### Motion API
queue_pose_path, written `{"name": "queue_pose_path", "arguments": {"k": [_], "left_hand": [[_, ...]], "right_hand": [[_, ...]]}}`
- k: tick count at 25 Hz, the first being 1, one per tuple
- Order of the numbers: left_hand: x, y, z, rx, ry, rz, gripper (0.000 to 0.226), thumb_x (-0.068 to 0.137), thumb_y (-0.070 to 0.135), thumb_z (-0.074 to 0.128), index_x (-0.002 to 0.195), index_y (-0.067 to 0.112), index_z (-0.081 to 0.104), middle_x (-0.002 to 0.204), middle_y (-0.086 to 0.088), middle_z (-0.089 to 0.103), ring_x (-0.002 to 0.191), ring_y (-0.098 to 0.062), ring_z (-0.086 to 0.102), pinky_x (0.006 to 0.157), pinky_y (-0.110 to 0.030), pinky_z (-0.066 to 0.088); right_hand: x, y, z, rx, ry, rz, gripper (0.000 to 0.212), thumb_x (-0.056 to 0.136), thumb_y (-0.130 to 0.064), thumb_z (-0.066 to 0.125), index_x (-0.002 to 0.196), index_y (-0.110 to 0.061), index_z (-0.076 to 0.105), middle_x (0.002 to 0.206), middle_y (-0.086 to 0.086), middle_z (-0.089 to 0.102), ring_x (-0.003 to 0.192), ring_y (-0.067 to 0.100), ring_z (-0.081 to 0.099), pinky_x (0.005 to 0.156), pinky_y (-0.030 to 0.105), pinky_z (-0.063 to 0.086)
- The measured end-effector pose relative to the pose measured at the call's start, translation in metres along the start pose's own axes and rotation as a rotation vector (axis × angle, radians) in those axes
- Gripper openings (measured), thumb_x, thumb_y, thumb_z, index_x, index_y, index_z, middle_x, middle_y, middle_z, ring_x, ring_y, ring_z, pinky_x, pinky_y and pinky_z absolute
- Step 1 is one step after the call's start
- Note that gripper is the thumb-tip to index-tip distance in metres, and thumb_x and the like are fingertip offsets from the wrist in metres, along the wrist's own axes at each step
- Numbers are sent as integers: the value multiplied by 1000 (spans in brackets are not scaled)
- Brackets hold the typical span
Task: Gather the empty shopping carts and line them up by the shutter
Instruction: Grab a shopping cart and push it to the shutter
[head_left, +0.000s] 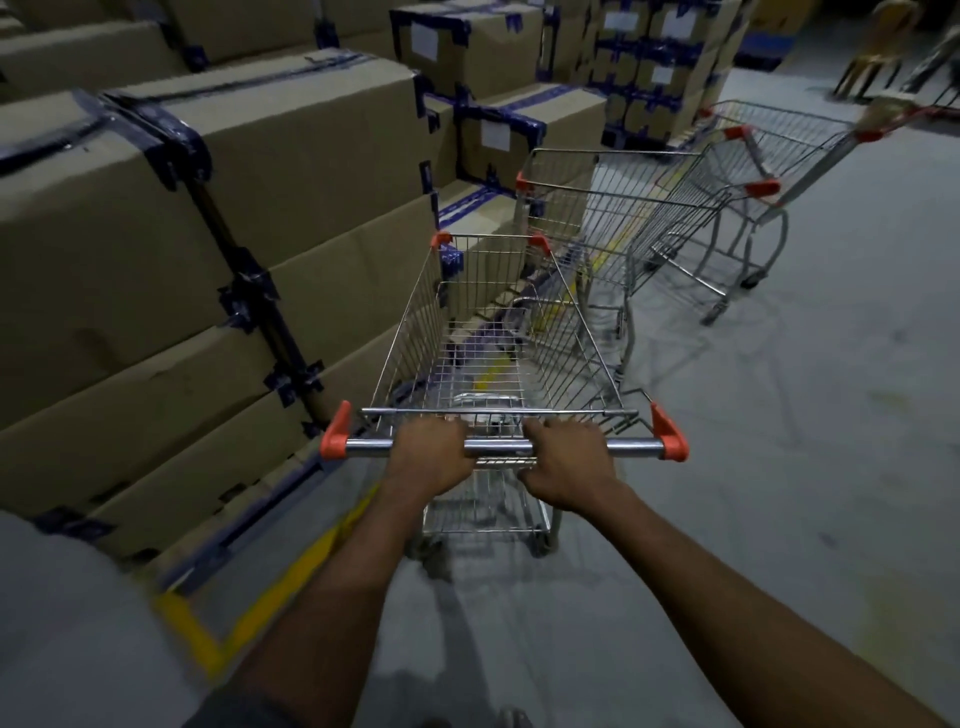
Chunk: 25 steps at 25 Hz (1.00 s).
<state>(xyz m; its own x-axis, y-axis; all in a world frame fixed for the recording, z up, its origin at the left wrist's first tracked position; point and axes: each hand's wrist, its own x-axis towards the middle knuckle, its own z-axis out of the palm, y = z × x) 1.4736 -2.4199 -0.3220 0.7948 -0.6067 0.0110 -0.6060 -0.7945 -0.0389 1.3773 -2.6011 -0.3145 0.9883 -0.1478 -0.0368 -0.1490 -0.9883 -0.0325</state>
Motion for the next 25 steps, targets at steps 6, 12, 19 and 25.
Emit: {"name": "queue_pose_path", "arguments": {"k": [6, 12, 19, 25], "left_hand": [[-55, 16, 0, -11, -215, 51, 55, 74, 62, 49, 102, 21, 73, 102, -4, 74, 96, -29, 70, 79, -38, 55], [-127, 55, -6, 11, -202, -7, 47, 80, 56, 56, 103, 18, 73, 104, -7, 74, 97, -30, 69, 84, -38, 53], [-227, 103, 2, 72, 52, -3, 18, 83, 31, 62, 91, 18, 72, 80, -2, 73, 70, -25, 71, 64, -30, 51], [-281, 122, 15, 12, 209, 48, 21, 53, 14, 78, 62, 18, 59, 52, -3, 59, 43, -25, 58, 46, -25, 43]], "right_hand": [[-54, -4, -8, -6, -148, 41, 46, 77, -62, 64, 102, -24, 68, 94, 1, 72, 90, 25, 69, 79, 35, 55], [-132, -17, 3, -94, -11, 117, 30, 76, -45, 63, 87, -19, 70, 83, 1, 71, 79, 27, 69, 72, 33, 53], [-231, -16, 33, -93, 306, 44, 28, 48, -23, 84, 62, -13, 62, 49, 4, 56, 40, 23, 52, 48, 25, 35], [-284, -20, 47, -145, 486, -10, 25, 54, -13, 78, 61, -17, 54, 52, 4, 52, 42, 22, 48, 48, 25, 34]]}}
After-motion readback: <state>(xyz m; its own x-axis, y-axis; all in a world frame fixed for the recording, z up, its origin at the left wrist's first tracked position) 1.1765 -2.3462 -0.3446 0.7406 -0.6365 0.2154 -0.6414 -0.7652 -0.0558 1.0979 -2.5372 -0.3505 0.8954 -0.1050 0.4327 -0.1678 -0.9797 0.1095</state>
